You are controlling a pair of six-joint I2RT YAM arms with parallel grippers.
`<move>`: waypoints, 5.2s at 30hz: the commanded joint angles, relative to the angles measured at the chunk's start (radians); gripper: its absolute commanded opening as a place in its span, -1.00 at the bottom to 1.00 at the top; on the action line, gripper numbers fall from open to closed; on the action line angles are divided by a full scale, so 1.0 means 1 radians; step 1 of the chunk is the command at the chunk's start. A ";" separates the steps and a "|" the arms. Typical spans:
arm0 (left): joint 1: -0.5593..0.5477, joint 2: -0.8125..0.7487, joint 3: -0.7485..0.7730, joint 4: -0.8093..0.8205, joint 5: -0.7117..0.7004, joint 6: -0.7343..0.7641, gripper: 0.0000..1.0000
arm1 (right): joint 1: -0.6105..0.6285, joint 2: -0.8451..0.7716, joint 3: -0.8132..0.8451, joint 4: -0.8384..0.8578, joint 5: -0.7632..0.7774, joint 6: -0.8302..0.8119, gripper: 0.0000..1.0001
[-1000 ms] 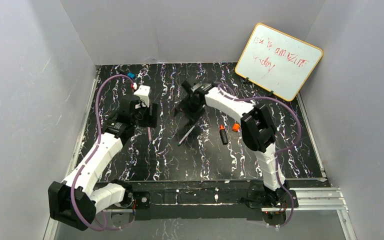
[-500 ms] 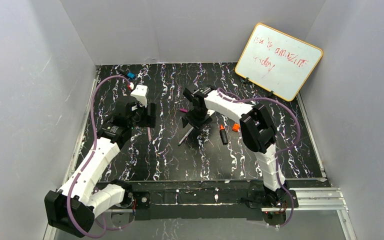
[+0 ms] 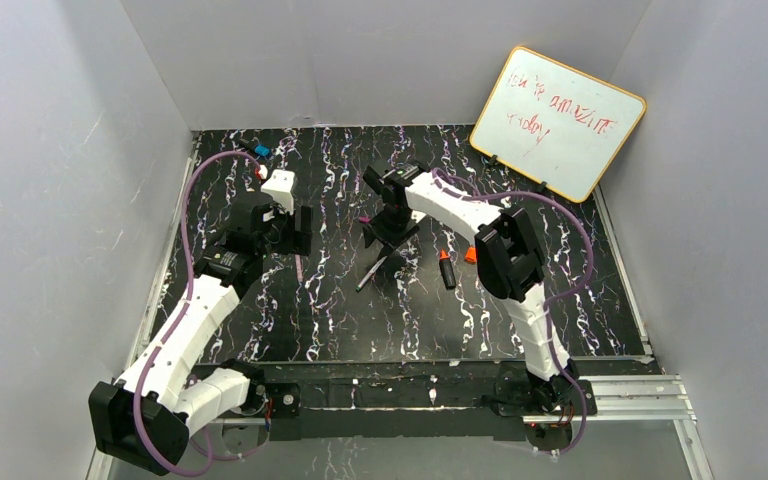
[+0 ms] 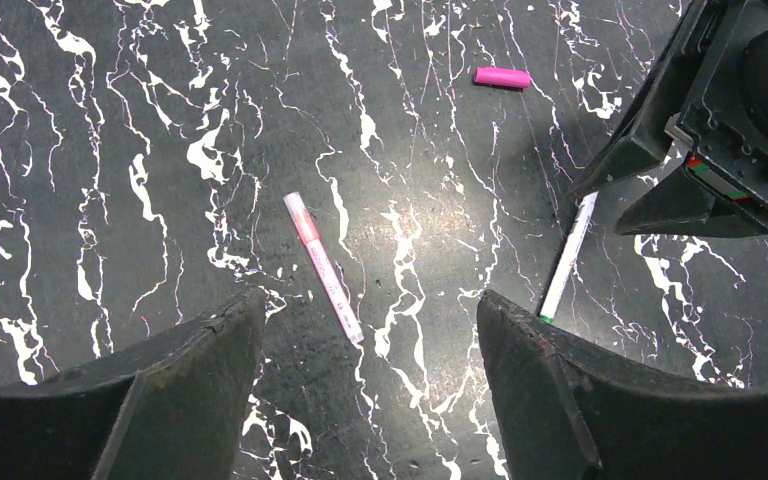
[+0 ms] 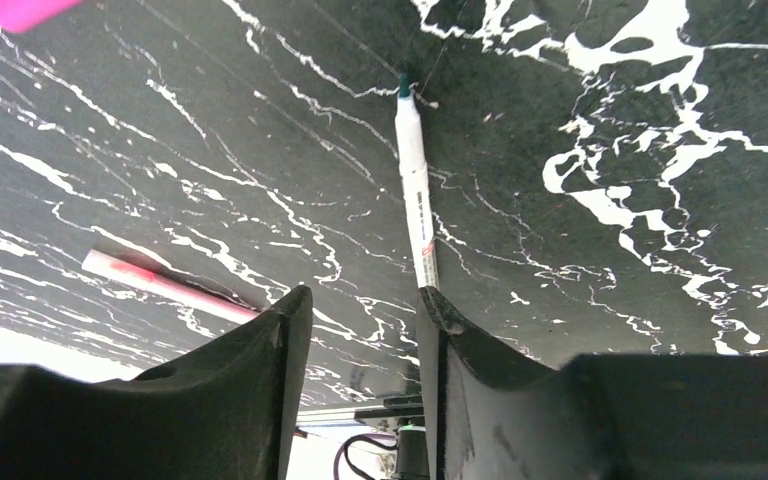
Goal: Insert the pens into the pen caps
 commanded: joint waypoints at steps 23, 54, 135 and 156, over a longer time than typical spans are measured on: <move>0.002 -0.014 0.001 -0.029 -0.024 0.009 0.55 | -0.046 0.034 -0.140 0.104 -0.032 -0.018 -0.05; 0.003 0.024 0.042 0.049 0.641 -0.026 0.50 | -0.082 -0.378 -0.359 0.789 -0.407 -0.766 -0.97; 0.097 -0.077 -0.076 0.048 0.040 -0.142 -1.00 | -0.040 -0.205 -0.369 0.734 0.084 0.520 0.18; 0.097 -0.045 -0.070 0.049 0.121 -0.160 -1.00 | -0.070 0.051 0.087 0.129 0.128 0.667 -0.34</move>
